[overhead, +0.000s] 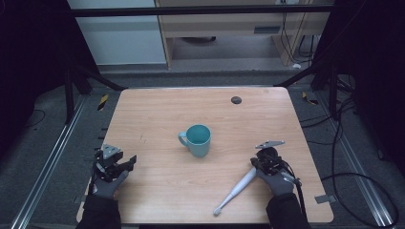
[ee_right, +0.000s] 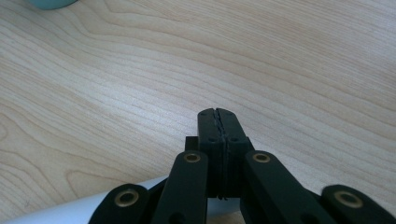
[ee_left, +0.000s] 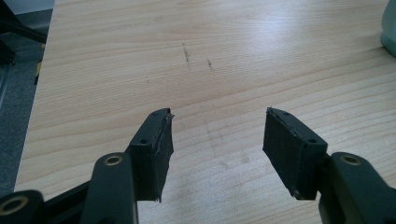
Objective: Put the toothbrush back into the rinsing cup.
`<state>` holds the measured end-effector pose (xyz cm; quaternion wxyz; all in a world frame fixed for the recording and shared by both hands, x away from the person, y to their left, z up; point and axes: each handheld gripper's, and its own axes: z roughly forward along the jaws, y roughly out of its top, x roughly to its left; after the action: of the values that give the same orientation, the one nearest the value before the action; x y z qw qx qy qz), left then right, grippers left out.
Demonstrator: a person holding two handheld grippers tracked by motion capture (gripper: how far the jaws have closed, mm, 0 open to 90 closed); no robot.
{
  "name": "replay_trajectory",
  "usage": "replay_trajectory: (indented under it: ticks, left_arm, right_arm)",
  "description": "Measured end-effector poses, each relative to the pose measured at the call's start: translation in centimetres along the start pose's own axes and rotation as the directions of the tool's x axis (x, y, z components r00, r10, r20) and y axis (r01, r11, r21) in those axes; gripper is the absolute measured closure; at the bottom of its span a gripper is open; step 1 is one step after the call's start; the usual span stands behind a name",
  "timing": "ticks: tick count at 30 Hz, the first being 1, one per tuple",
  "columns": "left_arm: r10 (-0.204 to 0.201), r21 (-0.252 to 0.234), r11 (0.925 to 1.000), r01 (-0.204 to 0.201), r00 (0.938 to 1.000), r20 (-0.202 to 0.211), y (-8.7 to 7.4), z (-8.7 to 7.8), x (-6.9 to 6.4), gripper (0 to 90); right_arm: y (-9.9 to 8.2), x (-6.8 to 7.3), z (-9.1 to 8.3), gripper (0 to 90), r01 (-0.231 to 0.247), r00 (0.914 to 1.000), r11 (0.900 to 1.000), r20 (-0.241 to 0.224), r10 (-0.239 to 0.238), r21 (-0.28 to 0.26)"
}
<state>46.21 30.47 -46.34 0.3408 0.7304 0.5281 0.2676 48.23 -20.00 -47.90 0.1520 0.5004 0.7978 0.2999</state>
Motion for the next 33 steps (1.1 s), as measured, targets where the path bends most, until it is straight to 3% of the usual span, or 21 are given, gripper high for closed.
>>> replay_trajectory:
  ticks: [33]
  left_arm:
    - [0.001, -0.003, 1.0000, -0.001, 1.0000, 0.001, 0.0, -0.2, 0.0, 41.6]
  right_arm:
    - [-2.2, -0.5, -2.2, 89.3, -0.007, 1.0000, 0.9999, -0.006, 0.007, -0.014]
